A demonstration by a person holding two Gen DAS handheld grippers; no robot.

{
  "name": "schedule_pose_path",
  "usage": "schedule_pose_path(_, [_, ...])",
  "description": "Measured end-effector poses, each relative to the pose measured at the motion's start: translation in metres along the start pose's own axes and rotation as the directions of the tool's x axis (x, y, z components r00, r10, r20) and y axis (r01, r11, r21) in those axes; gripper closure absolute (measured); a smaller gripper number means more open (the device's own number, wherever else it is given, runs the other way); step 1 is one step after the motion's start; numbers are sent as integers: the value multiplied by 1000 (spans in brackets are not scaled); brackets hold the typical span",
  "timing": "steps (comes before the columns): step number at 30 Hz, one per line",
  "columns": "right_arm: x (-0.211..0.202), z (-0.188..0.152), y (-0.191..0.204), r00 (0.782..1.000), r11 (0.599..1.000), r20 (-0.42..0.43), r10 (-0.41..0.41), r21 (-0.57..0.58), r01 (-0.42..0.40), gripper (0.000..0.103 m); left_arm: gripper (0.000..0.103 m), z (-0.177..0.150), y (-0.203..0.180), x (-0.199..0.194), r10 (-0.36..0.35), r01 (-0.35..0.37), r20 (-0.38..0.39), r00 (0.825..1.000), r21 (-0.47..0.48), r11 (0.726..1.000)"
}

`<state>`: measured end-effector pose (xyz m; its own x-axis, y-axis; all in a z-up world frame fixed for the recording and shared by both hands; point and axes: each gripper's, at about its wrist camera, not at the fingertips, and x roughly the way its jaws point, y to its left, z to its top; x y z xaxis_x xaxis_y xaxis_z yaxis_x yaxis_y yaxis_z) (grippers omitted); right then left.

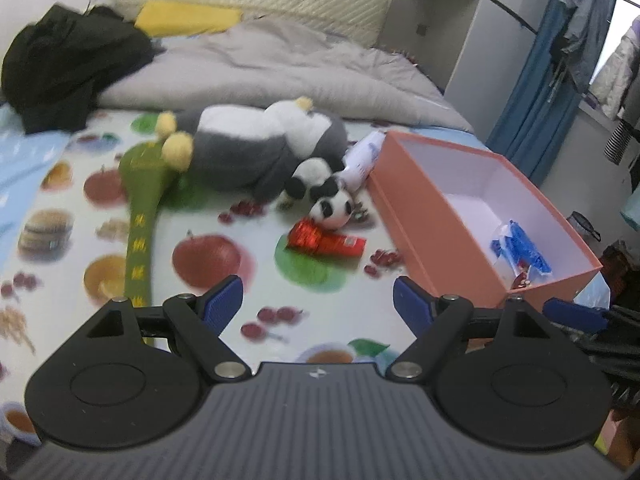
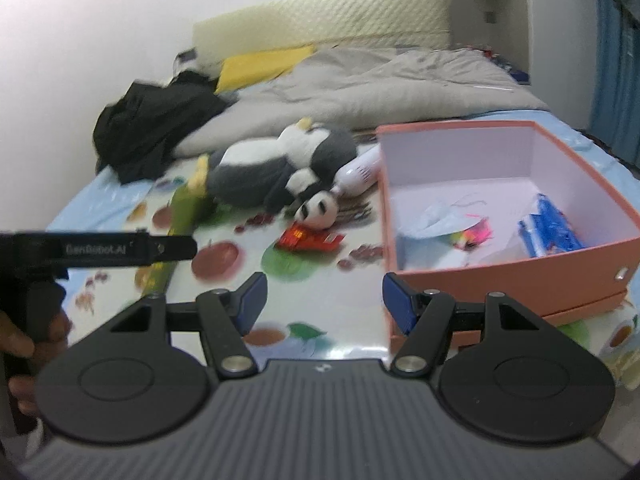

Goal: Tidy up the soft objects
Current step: 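Withdraw both grippers from the pink box back toward the pile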

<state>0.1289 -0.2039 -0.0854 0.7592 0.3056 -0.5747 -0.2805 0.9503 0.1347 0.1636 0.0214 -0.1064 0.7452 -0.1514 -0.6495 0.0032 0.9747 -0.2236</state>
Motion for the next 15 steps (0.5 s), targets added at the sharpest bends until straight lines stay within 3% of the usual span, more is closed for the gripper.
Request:
schedule_pose_path(11, [55,-3,23,998,995,-65,18,-94,-24,38,19,16,30,46,-54,53,-3,999,-110,993])
schedule_pose_path(15, [81,2,26,996,993,-83,17,-117,-26,38,25,29,36,74,-89,87,-12,996,-143,986])
